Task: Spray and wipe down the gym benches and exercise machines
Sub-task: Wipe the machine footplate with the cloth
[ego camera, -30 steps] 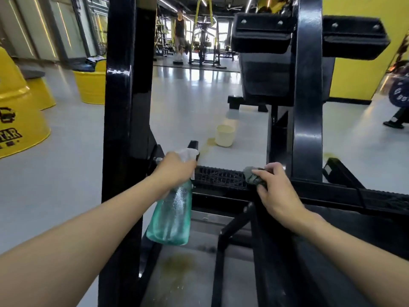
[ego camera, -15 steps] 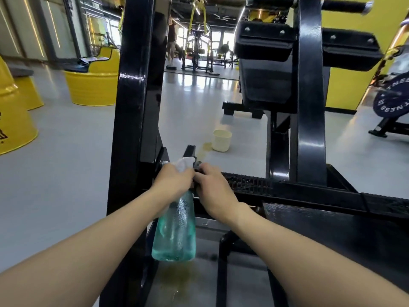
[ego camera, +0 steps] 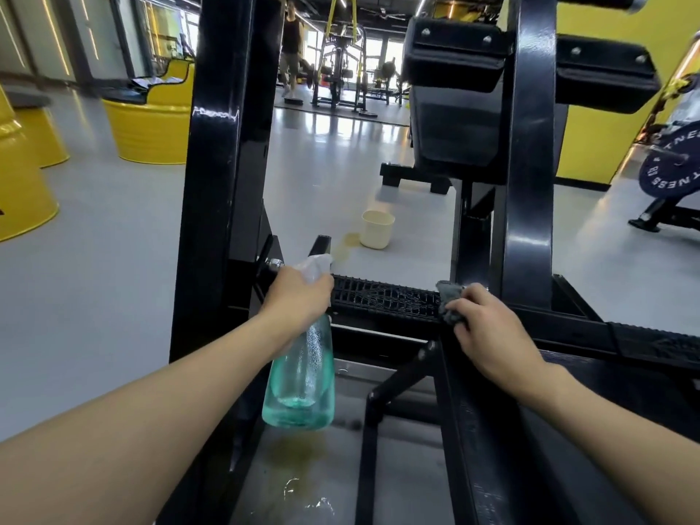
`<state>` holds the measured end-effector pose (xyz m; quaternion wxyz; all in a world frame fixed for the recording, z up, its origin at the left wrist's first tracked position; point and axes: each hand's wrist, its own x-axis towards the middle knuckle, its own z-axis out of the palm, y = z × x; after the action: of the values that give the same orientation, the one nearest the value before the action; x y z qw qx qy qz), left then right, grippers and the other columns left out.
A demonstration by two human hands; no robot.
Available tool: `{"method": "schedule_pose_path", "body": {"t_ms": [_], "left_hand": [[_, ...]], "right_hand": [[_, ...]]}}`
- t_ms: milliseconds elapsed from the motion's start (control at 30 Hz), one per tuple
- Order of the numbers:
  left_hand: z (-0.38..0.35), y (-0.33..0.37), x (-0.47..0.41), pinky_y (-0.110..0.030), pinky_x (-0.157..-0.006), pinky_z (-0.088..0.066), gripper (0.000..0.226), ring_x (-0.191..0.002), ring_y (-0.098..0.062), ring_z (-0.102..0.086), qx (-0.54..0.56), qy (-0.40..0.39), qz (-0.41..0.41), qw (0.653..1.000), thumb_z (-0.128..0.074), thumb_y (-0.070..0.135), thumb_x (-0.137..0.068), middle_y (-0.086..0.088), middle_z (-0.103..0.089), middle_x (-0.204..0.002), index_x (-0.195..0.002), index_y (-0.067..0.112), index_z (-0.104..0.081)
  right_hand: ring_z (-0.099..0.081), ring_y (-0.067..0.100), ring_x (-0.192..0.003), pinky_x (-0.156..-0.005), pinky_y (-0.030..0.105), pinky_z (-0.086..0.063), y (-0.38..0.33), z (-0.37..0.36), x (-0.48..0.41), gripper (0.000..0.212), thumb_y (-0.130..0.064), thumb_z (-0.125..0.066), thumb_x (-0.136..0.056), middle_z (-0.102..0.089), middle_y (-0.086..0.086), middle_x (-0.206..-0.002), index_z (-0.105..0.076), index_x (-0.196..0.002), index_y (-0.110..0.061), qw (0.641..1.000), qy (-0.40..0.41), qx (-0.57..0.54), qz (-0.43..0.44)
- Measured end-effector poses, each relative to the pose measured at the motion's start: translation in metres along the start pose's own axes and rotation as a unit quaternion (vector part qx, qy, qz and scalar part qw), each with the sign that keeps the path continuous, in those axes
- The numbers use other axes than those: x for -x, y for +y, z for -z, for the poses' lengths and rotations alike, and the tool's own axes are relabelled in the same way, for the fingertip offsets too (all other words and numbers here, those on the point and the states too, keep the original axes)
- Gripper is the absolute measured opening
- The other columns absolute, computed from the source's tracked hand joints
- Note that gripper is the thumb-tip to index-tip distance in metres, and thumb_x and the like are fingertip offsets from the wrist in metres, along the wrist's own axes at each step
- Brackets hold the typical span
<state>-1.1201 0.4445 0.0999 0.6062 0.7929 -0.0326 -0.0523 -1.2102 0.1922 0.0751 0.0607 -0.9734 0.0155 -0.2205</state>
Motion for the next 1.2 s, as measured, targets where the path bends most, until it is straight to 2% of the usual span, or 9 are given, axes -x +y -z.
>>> {"method": "schedule_pose_path", "body": {"t_ms": [167,233,333,433,600,800,1000,1100,1200], "left_hand": [[0.001,-0.003,-0.002,-0.033,-0.068,-0.039,0.014,-0.07,-0.025,-0.06,0.015,-0.009,0.008,1.0,-0.05,0.012,-0.085,0.0,-0.051,-0.066,-0.075,0.003,-0.054],[0.002,-0.006,-0.002,-0.03,-0.069,-0.042,0.017,-0.072,-0.026,-0.066,0.025,-0.002,0.012,1.0,-0.052,0.013,-0.088,0.007,-0.054,-0.056,-0.073,0.01,-0.06],[0.002,-0.01,-0.004,-0.034,-0.074,-0.055,0.025,-0.067,-0.025,-0.066,0.069,0.014,0.007,0.997,-0.056,0.007,-0.086,-0.003,-0.071,-0.071,-0.106,0.007,-0.072],[0.002,-0.011,-0.008,-0.028,-0.055,-0.055,0.039,-0.063,-0.019,-0.062,0.103,0.029,0.019,0.994,-0.057,0.002,-0.082,0.0,-0.07,-0.071,-0.116,0.013,-0.072],[-0.002,-0.009,-0.01,-0.021,-0.049,-0.049,0.034,-0.06,-0.023,-0.062,0.108,0.06,0.041,0.992,-0.056,0.006,-0.081,-0.006,-0.07,-0.073,-0.112,0.007,-0.07],[-0.012,-0.008,-0.016,-0.047,-0.08,-0.061,0.038,-0.074,-0.034,-0.073,0.096,0.108,0.064,0.988,-0.05,0.032,-0.055,-0.007,-0.074,-0.082,-0.085,0.014,-0.066],[-0.01,-0.006,-0.011,-0.029,-0.064,-0.057,0.024,-0.064,-0.028,-0.072,0.073,0.098,0.057,0.991,-0.054,0.017,-0.08,0.0,-0.076,-0.082,-0.098,0.024,-0.068],[-0.009,-0.006,-0.01,-0.041,-0.076,-0.062,0.04,-0.073,-0.031,-0.073,0.075,0.095,0.05,0.991,-0.054,0.021,-0.07,0.003,-0.075,-0.074,-0.105,0.022,-0.073],[-0.009,-0.01,-0.014,-0.053,-0.074,-0.061,0.033,-0.071,-0.028,-0.069,0.088,0.123,0.044,0.988,-0.052,0.025,-0.061,0.001,-0.07,-0.068,-0.084,0.033,-0.074]], "right_hand": [[-0.061,0.03,-0.082,-0.069,0.03,-0.046,-0.043,-0.033,-0.027,0.01,0.0,-0.064,-0.083,-0.059,0.004,-0.096,-0.071,-0.085,-0.005,0.997,0.051,-0.054,0.013],[-0.061,0.034,-0.084,-0.072,0.035,-0.048,-0.073,-0.043,-0.04,0.015,0.001,-0.06,-0.082,-0.061,0.007,-0.1,-0.072,-0.088,-0.006,0.995,0.052,-0.077,0.027],[-0.059,0.034,-0.088,-0.071,0.037,-0.044,-0.12,-0.056,-0.059,0.023,0.001,-0.053,-0.078,-0.059,0.008,-0.102,-0.07,-0.091,-0.008,0.989,0.016,-0.125,0.081],[-0.055,0.034,-0.093,-0.074,0.037,-0.041,-0.131,-0.056,-0.068,0.024,0.002,-0.053,-0.079,-0.056,0.008,-0.105,-0.07,-0.095,-0.008,0.982,-0.022,-0.148,0.119],[-0.06,0.031,-0.1,-0.087,0.044,-0.051,-0.07,-0.033,-0.052,0.03,-0.004,-0.059,-0.086,-0.056,0.003,-0.114,-0.071,-0.112,-0.012,0.99,-0.033,-0.107,0.082],[-0.063,0.029,-0.086,-0.073,0.038,-0.054,0.002,-0.005,-0.013,0.018,-0.002,-0.067,-0.081,-0.054,0.001,-0.102,-0.071,-0.098,-0.007,0.999,0.002,-0.033,0.003],[-0.064,0.028,-0.083,-0.074,0.035,-0.053,-0.045,-0.03,-0.034,0.01,-0.004,-0.066,-0.082,-0.061,0.003,-0.103,-0.071,-0.091,-0.006,0.996,0.051,-0.063,0.032],[-0.062,0.034,-0.09,-0.075,0.038,-0.051,-0.094,-0.053,-0.061,0.02,-0.001,-0.06,-0.081,-0.061,0.007,-0.109,-0.071,-0.096,-0.005,0.99,0.028,-0.11,0.08],[-0.058,0.035,-0.095,-0.073,0.038,-0.046,-0.132,-0.062,-0.08,0.022,-0.002,-0.06,-0.079,-0.058,0.01,-0.109,-0.069,-0.098,-0.004,0.982,-0.014,-0.125,0.14]]}}
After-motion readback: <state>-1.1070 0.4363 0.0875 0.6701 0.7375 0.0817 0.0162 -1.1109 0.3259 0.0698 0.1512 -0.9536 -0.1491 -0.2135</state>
